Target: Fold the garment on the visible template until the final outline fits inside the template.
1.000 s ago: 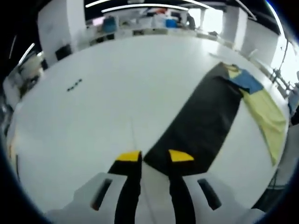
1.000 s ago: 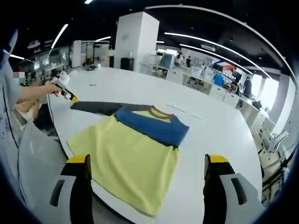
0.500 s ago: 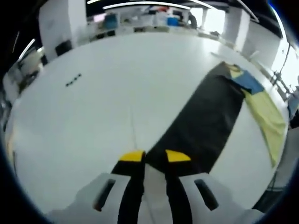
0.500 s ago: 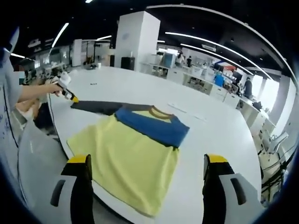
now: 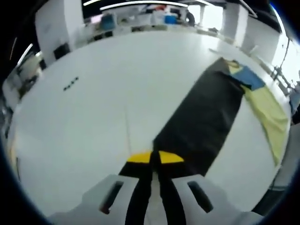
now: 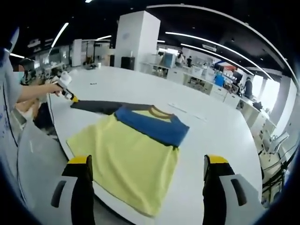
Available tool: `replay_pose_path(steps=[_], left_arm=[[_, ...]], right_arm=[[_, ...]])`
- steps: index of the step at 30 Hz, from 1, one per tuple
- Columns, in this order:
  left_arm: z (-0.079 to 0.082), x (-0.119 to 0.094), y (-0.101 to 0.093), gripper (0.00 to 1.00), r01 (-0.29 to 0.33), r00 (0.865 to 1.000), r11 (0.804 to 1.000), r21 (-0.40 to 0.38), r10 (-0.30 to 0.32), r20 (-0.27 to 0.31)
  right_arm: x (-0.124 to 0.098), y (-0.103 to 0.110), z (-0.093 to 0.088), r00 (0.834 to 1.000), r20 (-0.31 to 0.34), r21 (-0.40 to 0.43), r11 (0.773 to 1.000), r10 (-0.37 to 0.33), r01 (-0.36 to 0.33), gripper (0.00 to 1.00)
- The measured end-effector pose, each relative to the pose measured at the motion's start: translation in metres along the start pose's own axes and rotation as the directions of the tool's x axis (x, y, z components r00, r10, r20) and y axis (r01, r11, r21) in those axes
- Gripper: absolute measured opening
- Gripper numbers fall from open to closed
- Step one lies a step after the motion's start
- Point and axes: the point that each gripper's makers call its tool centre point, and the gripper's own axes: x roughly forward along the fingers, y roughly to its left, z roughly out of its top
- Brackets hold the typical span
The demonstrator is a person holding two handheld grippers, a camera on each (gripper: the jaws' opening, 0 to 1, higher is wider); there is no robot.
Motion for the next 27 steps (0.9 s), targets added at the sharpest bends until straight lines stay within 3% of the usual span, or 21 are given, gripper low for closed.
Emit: replay_pose_path(steps=[3, 6, 13, 18, 22, 25, 27], left_arm=[[0.001, -0.002, -0.005, 0.0, 0.01, 1.0, 1.0, 0.028, -0.01, -0.021], [0.007, -0.007, -0.01, 0.0, 0.025, 1.0, 1.0, 0.007, -0.025, -0.017], [0.029, -0.02, -0.023, 0.0, 0.059, 0.998, 0.997, -0.045, -0.057, 0.036], [0.056, -0.034, -0.035, 0.0, 0.092, 0.99, 0.994, -0.067, -0.084, 0.111], [0.081, -0.047, -0.046, 0.0, 0.136, 0.975, 0.985, -0.103, -0.115, 0.191], [0.107, -0.06, -0.059, 0.0, 0.218, 0.945, 0.961, -0.168, -0.165, 0.282], [0.119, -0.068, -0.061, 0.0, 0.237, 0.931, 0.955, -0.178, -0.171, 0.322]], right_arm=[[0.0, 0.0, -0.001, 1.0, 0.0, -0.002, 1.0, 0.002, -0.002, 0.97], [0.0, 0.0, -0.003, 1.0, 0.004, 0.0, 1.0, 0.004, -0.004, 0.98], [0.0, 0.0, -0.006, 1.0, 0.014, 0.005, 1.0, 0.01, -0.01, 1.0], [0.0, 0.001, -0.009, 1.0, 0.013, 0.005, 1.0, 0.021, -0.021, 1.0], [0.0, 0.0, -0.009, 0.999, 0.022, 0.012, 1.0, 0.025, -0.025, 1.0], [-0.001, 0.0, -0.01, 0.999, 0.023, 0.007, 1.0, 0.029, -0.029, 1.0], [-0.001, 0.0, -0.011, 0.999, 0.022, 0.004, 0.999, 0.031, -0.032, 1.0]])
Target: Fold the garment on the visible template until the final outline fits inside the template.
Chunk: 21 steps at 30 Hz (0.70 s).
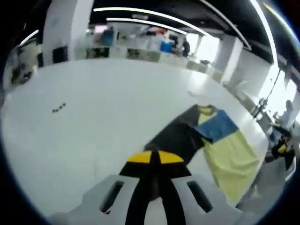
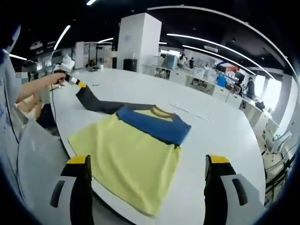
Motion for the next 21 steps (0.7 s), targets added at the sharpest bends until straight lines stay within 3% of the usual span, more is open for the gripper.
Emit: replay_pose_path(steps=[4, 12, 21], left_arm=[[0.027, -0.008, -0.022, 0.0, 0.044, 0.997, 0.999, -0.015, -0.043, 0.06], [0.074, -0.009, -0.073, 0.0, 0.105, 0.985, 0.992, 0.071, -0.114, 0.129], [0.101, 0.012, -0.12, 0.0, 0.171, 0.971, 0.98, 0.104, -0.185, 0.15]], right_arm=[[-0.002, -0.001, -0.001, 1.0, 0.006, 0.002, 1.0, 0.004, -0.004, 1.0], [-0.003, -0.001, -0.004, 1.0, 0.009, -0.002, 1.0, 0.022, -0.022, 1.0], [-0.008, -0.006, -0.008, 0.999, 0.025, 0.004, 1.0, 0.03, -0.03, 1.0]])
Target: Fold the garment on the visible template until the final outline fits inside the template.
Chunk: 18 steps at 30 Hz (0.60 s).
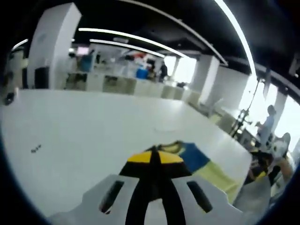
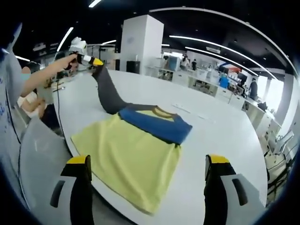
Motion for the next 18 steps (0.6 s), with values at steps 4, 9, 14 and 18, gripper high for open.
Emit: replay_pose_path(steps=[4, 9, 14, 18], left_arm=[[0.003, 0.018, -0.016, 0.0, 0.026, 1.0, 1.0, 0.004, -0.026, -0.005], [0.0, 0.036, -0.031, 0.0, 0.042, 0.999, 0.999, 0.003, -0.042, -0.027], [-0.002, 0.046, -0.042, 0.0, 0.052, 0.998, 0.999, 0.01, -0.052, -0.042], [-0.002, 0.055, -0.049, 0.0, 0.061, 0.997, 0.998, 0.008, -0.06, -0.05]], right_arm=[[-0.004, -0.002, -0.004, 1.0, -0.003, -0.004, 1.0, 0.0, 0.0, 1.0], [-0.009, -0.004, -0.006, 1.0, 0.004, 0.001, 1.0, 0.003, -0.003, 1.0], [-0.012, -0.007, -0.005, 1.0, 0.015, 0.007, 1.0, 0.006, -0.006, 1.0], [-0.011, -0.008, -0.005, 1.0, 0.02, 0.005, 1.0, 0.014, -0.014, 1.0]])
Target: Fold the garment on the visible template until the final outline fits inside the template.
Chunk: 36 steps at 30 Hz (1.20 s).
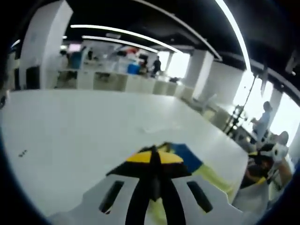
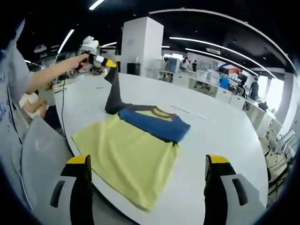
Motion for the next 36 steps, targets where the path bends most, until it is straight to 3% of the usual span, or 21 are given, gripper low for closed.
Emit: replay_pose_path(steps=[13, 36], left_arm=[[0.0, 0.032, -0.025, 0.0, 0.035, 0.999, 0.999, 0.014, -0.035, -0.034], [-0.015, 0.101, -0.071, 0.0, 0.101, 0.988, 0.995, 0.021, -0.097, -0.124]], right_arm=[[-0.001, -0.001, -0.004, 1.0, 0.015, 0.009, 1.0, 0.021, -0.021, 1.0], [-0.012, -0.02, -0.018, 0.999, 0.025, 0.038, 0.999, 0.038, -0.039, 1.0]])
